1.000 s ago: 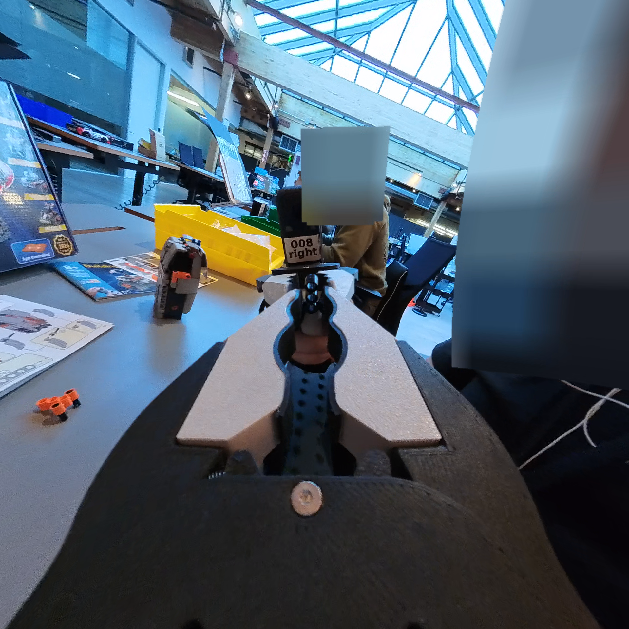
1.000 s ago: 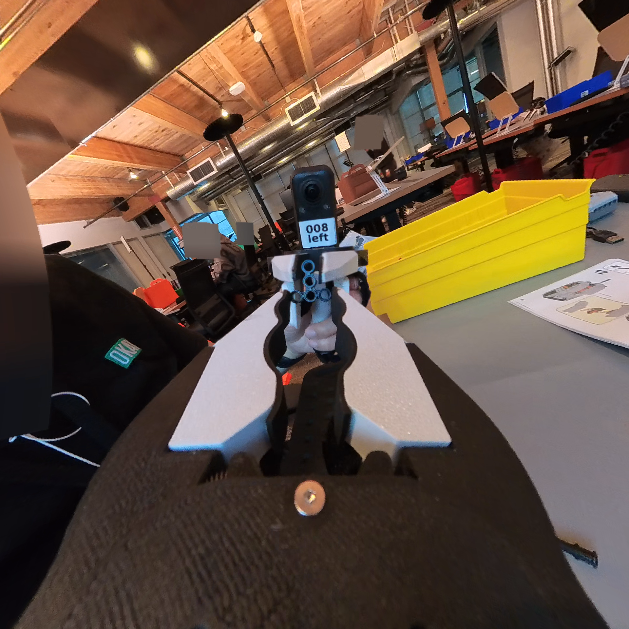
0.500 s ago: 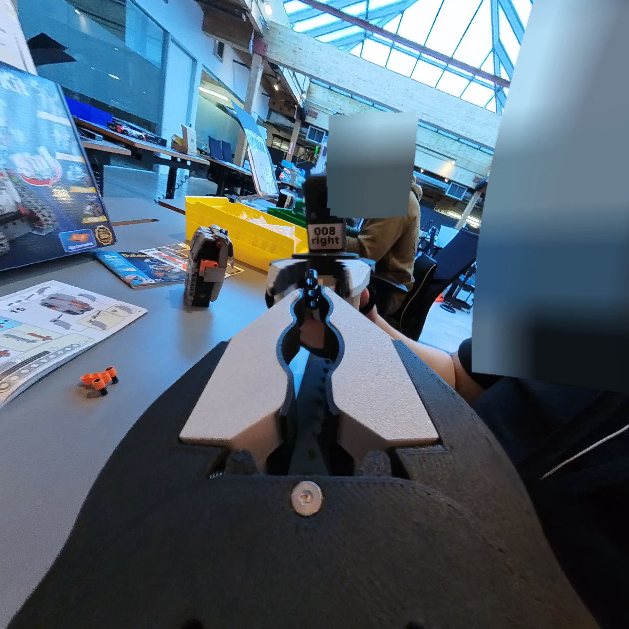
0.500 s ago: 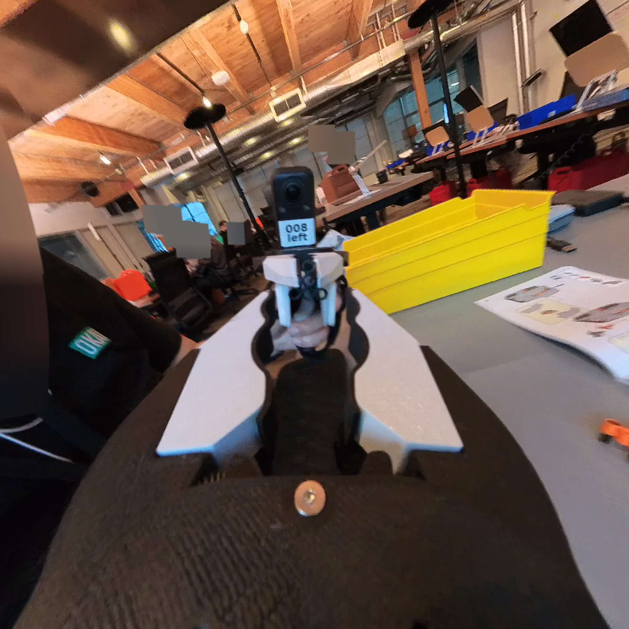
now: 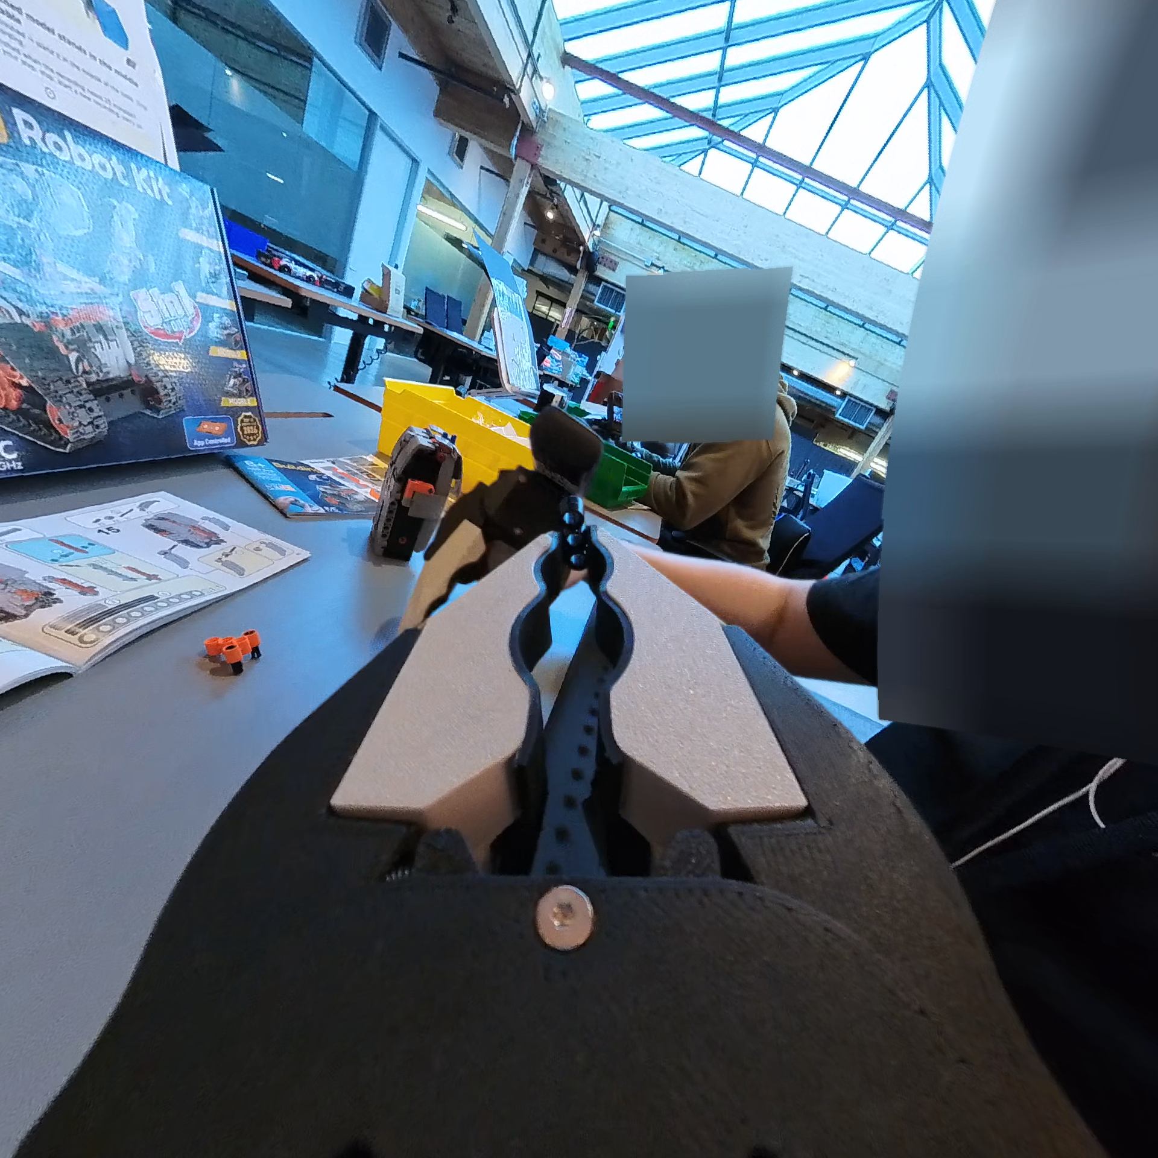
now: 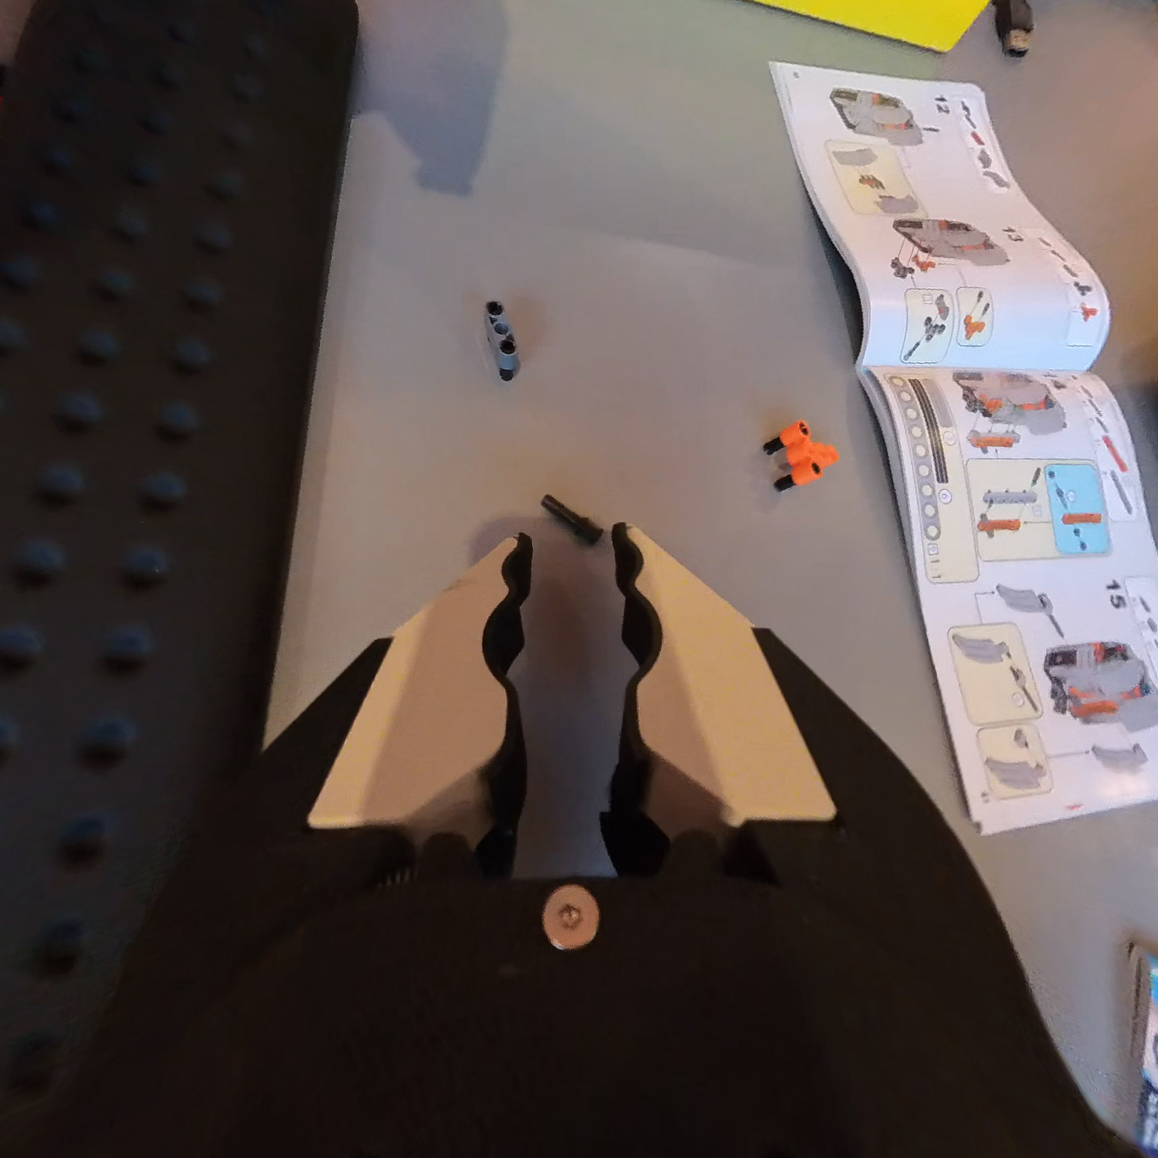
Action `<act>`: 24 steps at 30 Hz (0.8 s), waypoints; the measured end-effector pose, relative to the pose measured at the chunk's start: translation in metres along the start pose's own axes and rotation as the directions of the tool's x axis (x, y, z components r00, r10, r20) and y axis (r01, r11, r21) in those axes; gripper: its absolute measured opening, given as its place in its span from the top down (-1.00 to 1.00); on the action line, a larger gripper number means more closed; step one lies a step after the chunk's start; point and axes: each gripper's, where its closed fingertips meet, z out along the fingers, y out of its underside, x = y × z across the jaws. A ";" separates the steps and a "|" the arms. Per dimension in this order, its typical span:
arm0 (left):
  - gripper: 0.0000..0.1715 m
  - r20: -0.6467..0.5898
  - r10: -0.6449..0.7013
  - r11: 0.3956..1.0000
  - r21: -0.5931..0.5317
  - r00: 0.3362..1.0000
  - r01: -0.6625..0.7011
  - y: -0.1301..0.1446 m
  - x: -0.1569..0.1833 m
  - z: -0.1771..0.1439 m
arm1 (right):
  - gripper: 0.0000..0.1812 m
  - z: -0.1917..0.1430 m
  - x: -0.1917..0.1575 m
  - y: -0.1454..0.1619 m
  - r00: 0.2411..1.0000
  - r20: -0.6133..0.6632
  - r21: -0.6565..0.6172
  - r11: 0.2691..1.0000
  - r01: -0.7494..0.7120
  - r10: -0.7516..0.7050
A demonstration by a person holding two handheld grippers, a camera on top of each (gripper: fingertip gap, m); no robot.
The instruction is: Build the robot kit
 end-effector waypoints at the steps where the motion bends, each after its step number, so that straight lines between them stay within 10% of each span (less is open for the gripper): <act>1: 0.96 -0.003 0.001 1.000 -0.008 1.000 -0.001 0.001 0.001 0.000 | 0.72 0.002 0.002 0.000 1.000 0.026 -0.008 1.000 0.008 -0.008; 11: 0.96 -0.036 -0.004 0.998 -0.065 0.999 0.002 0.005 0.012 0.001 | 0.83 0.012 0.002 0.004 0.938 0.284 -0.228 0.937 0.266 -0.198; 24: 0.96 -0.013 -0.038 0.995 -0.088 0.999 0.037 0.013 0.002 0.000 | 0.75 0.008 -0.015 0.013 0.956 0.291 -0.301 0.946 0.121 -0.029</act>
